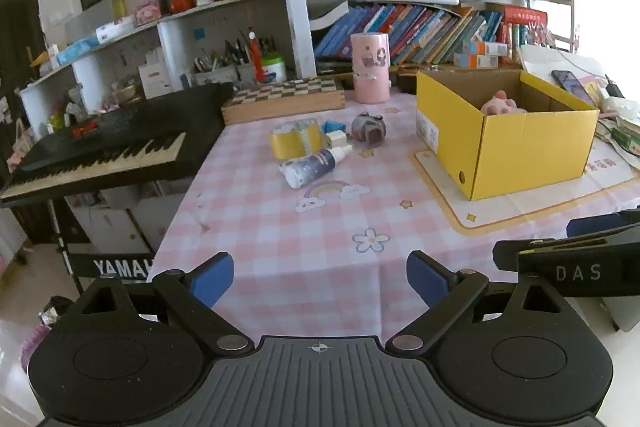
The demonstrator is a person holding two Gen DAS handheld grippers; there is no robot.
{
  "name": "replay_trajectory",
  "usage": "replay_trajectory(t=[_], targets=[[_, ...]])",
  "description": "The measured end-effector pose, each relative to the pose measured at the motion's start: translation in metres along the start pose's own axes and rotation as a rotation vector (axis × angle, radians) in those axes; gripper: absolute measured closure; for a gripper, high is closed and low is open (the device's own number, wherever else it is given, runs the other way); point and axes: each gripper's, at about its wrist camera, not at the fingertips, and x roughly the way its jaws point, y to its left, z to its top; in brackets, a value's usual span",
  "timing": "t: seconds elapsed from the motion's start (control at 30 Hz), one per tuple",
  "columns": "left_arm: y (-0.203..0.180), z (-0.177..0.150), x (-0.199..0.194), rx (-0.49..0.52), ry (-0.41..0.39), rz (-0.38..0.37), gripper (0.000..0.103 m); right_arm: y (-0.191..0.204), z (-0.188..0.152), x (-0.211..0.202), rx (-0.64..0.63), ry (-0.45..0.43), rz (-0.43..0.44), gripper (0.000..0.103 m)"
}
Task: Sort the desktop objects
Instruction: 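Withdraw both tools from the box back over the desk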
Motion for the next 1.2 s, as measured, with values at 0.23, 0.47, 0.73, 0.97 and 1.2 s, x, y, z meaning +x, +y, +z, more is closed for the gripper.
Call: replay_trajectory(t=[0.23, 0.47, 0.73, 0.97, 1.2], targets=[[0.005, 0.001, 0.004, -0.016, 0.0, 0.003, 0.008, 0.006, 0.004, 0.0, -0.021, -0.016, -0.005, 0.026], [0.011, 0.004, 0.008, -0.004, 0.008, -0.001, 0.008, 0.011, 0.008, 0.004, -0.014, -0.009, -0.009, 0.03], [0.023, 0.006, 0.014, -0.011, 0.0, -0.02, 0.008, 0.023, 0.015, 0.011, -0.019, 0.001, -0.022, 0.03], [0.032, 0.008, 0.021, -0.019, 0.009, -0.019, 0.008, 0.031, 0.02, 0.02, -0.017, 0.023, -0.017, 0.03], [0.038, 0.009, 0.031, -0.041, 0.035, -0.013, 0.008, 0.038, 0.025, 0.03, -0.044, 0.039, -0.015, 0.031]])
